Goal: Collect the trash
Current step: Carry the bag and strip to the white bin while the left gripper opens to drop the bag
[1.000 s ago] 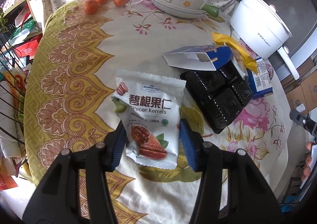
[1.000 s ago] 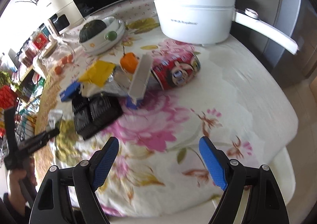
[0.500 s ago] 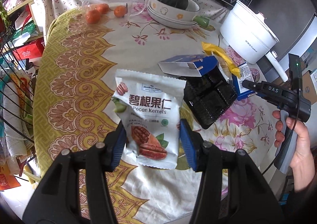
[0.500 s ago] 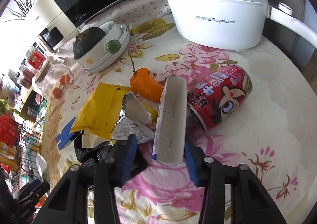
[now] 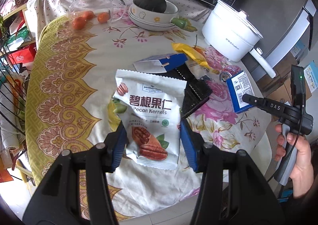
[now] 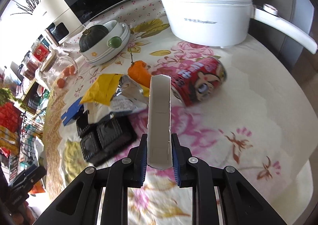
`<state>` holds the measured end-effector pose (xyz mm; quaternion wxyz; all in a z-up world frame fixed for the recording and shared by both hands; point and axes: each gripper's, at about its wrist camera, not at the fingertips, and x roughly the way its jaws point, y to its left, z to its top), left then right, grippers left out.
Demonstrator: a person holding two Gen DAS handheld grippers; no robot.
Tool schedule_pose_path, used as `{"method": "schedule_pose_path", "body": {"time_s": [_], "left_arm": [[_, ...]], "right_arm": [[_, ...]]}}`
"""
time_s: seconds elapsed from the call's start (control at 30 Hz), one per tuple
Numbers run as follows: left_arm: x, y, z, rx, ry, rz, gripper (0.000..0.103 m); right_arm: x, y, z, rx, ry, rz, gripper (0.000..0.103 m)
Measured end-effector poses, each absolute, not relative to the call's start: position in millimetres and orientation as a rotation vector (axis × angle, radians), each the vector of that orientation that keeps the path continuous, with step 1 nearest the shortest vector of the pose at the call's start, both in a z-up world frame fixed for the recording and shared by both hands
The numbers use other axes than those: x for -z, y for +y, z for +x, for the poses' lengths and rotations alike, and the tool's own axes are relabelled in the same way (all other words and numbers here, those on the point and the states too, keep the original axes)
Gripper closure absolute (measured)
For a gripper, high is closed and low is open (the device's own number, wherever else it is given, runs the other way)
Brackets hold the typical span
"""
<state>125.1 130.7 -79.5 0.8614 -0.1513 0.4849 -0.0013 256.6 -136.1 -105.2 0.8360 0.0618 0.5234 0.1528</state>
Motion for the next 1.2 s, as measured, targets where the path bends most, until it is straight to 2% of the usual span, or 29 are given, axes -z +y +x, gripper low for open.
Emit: {"method": "schedule_pose_path", "body": {"time_s": [0.67,1.2], "left_arm": [[71.8,0.1,114.7,0.249,1.006,-0.205,0.049],[97.4,-146.5,124.9,0.5,1.046,-0.03,0.049]], "right_arm": [[68.4,-263.0,144.7,-0.217,1.056,0.077,0.081],[85.9,-378.6,119.7,-0.055,1.11,0.158,0.081]]}}
